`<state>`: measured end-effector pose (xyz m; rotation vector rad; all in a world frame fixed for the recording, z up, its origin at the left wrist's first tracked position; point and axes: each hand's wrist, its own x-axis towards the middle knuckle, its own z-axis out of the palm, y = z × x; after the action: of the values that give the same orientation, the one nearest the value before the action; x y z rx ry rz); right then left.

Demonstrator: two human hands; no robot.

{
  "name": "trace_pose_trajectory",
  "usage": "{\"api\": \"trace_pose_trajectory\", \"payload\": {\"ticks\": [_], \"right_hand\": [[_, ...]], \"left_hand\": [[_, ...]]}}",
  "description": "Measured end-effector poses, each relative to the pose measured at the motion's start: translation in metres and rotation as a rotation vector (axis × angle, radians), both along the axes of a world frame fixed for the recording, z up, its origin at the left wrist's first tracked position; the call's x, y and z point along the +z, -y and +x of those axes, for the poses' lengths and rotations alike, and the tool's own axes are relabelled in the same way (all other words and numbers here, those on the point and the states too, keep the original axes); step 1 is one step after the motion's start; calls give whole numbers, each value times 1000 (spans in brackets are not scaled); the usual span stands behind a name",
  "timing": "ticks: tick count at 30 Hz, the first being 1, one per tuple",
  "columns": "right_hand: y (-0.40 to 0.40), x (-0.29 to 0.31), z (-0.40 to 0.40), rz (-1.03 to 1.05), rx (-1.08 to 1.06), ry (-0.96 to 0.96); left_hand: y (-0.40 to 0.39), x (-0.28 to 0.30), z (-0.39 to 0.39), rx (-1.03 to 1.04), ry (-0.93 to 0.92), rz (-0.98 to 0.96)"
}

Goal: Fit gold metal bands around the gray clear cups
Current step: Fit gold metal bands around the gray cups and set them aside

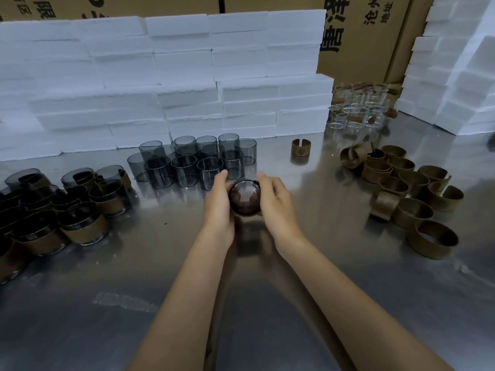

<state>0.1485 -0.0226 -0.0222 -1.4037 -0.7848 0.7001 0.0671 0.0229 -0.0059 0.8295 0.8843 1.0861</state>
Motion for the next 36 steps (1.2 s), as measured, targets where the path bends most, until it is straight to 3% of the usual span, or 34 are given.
{"api": "trace_pose_trajectory", "payload": {"ticks": [3,6,8,22,31,36], "right_hand": [[3,10,2,-67,90,-262],[9,16,11,-62,124,-522],[9,16,12,-64,76,-590],[8,14,15,48,61,-630],[16,26,16,-26,159,-680],[16,30,17,13,161,-569]], "left_hand": [[2,2,-5,-73,69,-37],[14,5,0,-183,17,-36],[20,5,5,-214,-30,-21],[22,4,12,-118,-13,61],[18,5,7,-139,-66,68],[19,10,7,-111,-159,198]]}}
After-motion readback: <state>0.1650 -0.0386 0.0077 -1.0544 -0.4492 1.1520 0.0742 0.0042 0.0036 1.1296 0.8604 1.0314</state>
